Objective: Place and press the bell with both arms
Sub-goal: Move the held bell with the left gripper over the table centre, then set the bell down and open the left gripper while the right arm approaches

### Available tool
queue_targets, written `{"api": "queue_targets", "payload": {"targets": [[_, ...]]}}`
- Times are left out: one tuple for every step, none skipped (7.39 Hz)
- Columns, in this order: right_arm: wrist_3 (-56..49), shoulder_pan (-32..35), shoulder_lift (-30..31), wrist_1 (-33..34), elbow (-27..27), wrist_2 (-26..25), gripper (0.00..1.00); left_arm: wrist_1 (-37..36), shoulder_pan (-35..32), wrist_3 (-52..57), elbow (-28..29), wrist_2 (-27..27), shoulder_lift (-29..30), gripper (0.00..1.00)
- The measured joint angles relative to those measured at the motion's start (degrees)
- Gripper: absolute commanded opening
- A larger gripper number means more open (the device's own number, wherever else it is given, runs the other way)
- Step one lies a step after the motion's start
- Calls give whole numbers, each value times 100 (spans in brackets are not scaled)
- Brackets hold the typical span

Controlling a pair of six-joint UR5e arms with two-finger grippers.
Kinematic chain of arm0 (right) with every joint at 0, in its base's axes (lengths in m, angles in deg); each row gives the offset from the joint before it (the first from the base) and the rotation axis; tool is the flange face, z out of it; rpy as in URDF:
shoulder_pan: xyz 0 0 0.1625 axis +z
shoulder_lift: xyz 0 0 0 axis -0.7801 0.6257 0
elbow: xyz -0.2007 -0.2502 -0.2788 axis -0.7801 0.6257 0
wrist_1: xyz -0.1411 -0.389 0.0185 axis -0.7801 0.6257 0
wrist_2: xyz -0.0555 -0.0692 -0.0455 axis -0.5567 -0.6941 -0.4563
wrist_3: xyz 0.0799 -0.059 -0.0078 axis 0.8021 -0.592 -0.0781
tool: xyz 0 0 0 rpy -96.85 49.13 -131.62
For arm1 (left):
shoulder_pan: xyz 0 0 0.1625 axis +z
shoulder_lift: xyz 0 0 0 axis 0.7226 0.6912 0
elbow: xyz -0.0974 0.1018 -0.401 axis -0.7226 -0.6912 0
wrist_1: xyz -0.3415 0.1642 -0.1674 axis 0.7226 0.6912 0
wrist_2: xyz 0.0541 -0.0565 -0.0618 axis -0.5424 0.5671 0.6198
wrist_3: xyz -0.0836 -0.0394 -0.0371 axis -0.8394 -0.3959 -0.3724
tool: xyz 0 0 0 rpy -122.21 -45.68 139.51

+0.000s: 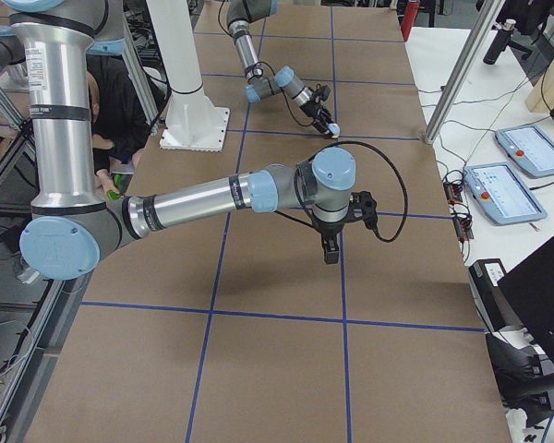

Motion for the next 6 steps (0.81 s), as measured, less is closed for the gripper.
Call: {"api": "queue_targets", "payload": {"targets": [[30, -27, -38, 2, 0, 3, 95, -2, 16, 8, 3, 17, 42, 100], [124, -59, -88, 4, 1, 7, 90, -6, 34, 11, 0, 30, 79, 100], [240, -99, -138, 2, 0, 25, 79, -8, 44, 15, -11, 33, 95, 100], [337, -153, -206, 1, -1, 58, 60, -9, 45, 19, -25, 34, 100, 100], [498, -246, -314, 0, -1, 80, 42, -9, 41, 38, -47, 41, 112, 100], [769, -414, -469, 0, 2, 88, 32, -11, 0, 175, -96, 61, 137, 100]]}}
